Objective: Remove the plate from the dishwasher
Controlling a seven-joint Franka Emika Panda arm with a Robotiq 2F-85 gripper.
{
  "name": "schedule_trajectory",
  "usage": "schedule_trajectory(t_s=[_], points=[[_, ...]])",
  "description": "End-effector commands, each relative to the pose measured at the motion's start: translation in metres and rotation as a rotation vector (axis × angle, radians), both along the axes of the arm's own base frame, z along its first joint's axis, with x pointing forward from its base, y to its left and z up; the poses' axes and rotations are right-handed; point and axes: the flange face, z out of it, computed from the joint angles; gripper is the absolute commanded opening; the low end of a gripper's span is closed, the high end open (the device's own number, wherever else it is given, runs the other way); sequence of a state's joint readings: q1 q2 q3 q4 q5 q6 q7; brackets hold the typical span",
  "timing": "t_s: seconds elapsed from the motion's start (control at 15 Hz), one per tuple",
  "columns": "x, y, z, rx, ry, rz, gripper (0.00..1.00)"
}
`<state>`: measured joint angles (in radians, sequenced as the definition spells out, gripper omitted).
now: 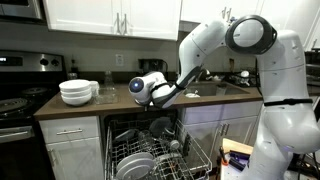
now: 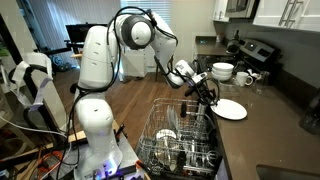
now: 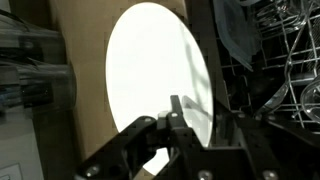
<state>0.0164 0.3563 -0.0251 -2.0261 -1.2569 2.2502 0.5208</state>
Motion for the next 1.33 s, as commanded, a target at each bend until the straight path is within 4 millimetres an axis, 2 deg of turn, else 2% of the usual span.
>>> schedule_trajectory(t_s=[0.0, 0.27, 0.6, 0.67, 0.73, 1.0, 1.07, 1.27], points=[[0.01, -0.02, 0.004, 0.011, -0.004, -0.011, 0.42], [0.011, -0.03, 0.009, -0.004, -0.015, -0.025, 0.41], [0.016, -0.047, 0.026, -0.035, -0.034, -0.049, 0.46], [0.016, -0.049, 0.029, -0.034, -0.035, -0.055, 0.6], [0.016, -0.049, 0.032, -0.03, -0.033, -0.063, 0.7], [0.015, -0.046, 0.034, 0.011, -0.028, -0.069, 0.93], [0.014, -0.044, 0.033, 0.027, -0.023, -0.071, 0.98], [0.006, -0.025, 0.034, 0.123, 0.014, -0.056, 1.0]])
